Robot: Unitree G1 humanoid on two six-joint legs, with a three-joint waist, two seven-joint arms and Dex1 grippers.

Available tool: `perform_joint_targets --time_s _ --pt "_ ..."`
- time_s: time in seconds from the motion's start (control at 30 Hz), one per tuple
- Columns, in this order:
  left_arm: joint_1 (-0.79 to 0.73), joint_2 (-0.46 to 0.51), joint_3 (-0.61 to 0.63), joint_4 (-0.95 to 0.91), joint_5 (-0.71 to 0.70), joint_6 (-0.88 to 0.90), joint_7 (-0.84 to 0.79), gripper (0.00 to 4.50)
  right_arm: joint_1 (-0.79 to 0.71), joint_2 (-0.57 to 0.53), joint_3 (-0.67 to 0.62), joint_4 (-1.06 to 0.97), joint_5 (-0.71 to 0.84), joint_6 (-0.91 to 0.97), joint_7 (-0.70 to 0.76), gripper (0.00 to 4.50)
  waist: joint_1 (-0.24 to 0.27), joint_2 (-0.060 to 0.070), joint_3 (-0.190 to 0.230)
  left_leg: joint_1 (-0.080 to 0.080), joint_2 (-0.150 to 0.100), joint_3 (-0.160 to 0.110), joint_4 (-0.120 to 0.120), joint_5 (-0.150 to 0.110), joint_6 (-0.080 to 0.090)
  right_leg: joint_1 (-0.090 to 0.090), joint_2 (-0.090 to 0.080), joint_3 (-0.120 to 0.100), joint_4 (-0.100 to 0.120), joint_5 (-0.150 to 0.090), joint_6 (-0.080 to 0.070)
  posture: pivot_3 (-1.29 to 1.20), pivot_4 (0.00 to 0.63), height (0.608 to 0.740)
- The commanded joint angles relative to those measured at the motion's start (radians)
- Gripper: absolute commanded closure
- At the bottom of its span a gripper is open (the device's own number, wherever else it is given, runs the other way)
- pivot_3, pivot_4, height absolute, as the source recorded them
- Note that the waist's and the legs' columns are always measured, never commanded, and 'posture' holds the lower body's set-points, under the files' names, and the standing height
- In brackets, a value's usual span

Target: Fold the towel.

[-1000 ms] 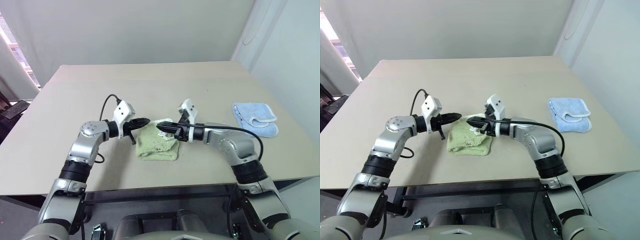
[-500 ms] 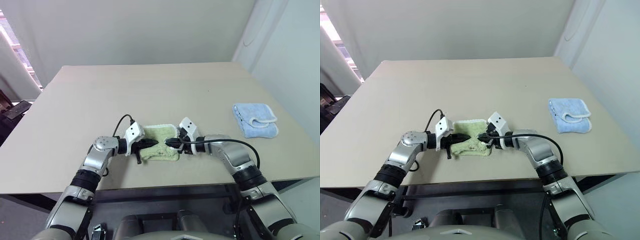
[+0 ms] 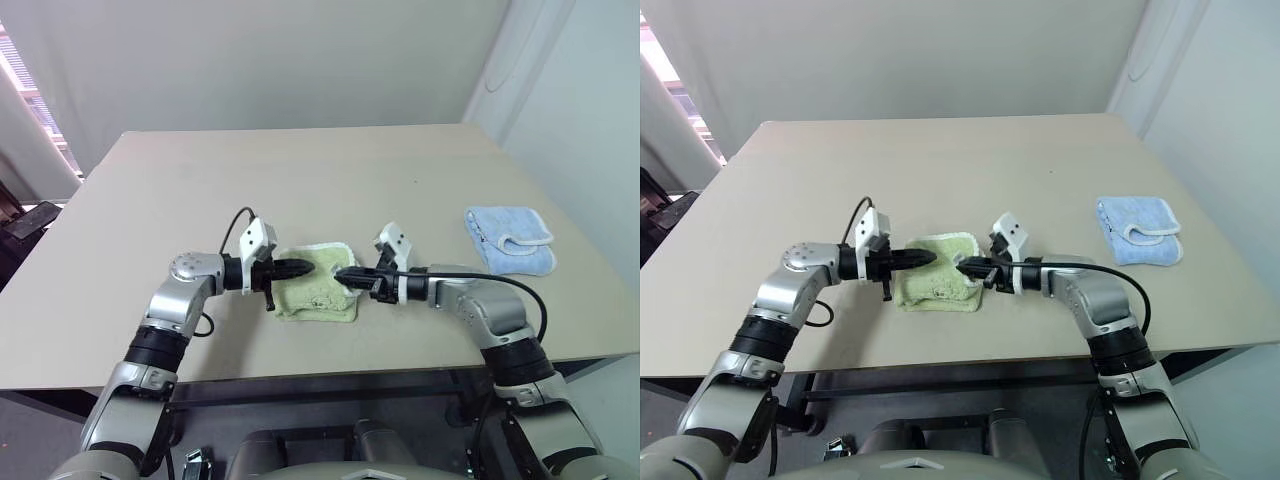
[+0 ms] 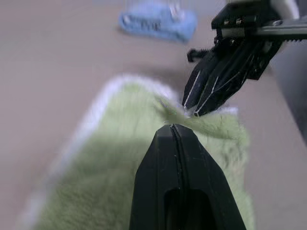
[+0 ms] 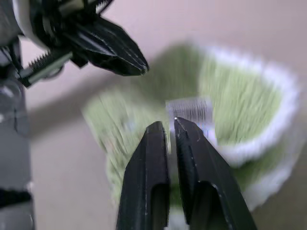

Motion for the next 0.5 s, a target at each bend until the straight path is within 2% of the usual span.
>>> perform_joint_targets --time_s 0.03,0.2,0.33,0.4,0.5 --pt "0.013 0.049 0.048 -0.086 -0.054 0.097 0.01 4.5 -0.013 -0.009 -0.078 -0.041 0.073 0.072 -0.02 2.9 0.0 0.0 0.0 0.0 0.0 0.0 0.0 0.0 0.0 0.0 0.0 0.0 0.0 0.0 0.0 0.0 0.0 0.729" --pt "0.027 0.084 0.098 -0.087 -0.087 0.251 0.096 4.5 -0.051 -0.036 -0.143 -0.001 0.148 0.266 -0.062 1.19 0.0 0.0 0.0 0.001 0.0 0.0 0.001 0.0 0.0 0.0 0.0 0.0 0.0 -0.001 -0.002 0.0 0.0 0.729" --pt "0.052 0.092 0.125 -0.11 -0.106 0.321 0.141 4.5 -0.116 -0.04 -0.238 0.092 0.26 0.55 -0.092 1.19 -0.001 0.0 0.0 0.0 0.0 0.0 0.001 0.0 0.0 0.0 0.0 0.0 0.0 -0.001 -0.003 0.0 0.0 0.729" --pt "0.065 0.09 0.135 -0.118 -0.113 0.343 0.16 4.5 -0.164 -0.021 -0.337 0.191 0.312 0.714 -0.112 1.19 0.0 0.0 0.0 0.0 0.0 0.0 0.0 0.0 0.0 0.0 0.0 0.0 0.0 -0.001 -0.003 0.0 0.0 0.729" --pt "0.08 0.086 0.139 -0.136 -0.13 0.379 0.18 4.5 -0.212 0.007 -0.417 0.302 0.314 0.834 -0.168 1.19 0.0 0.0 0.0 0.0 0.0 0.0 0.0 0.0 0.0 0.0 0.0 0.0 0.0 -0.001 -0.003 0.0 0.0 0.729"
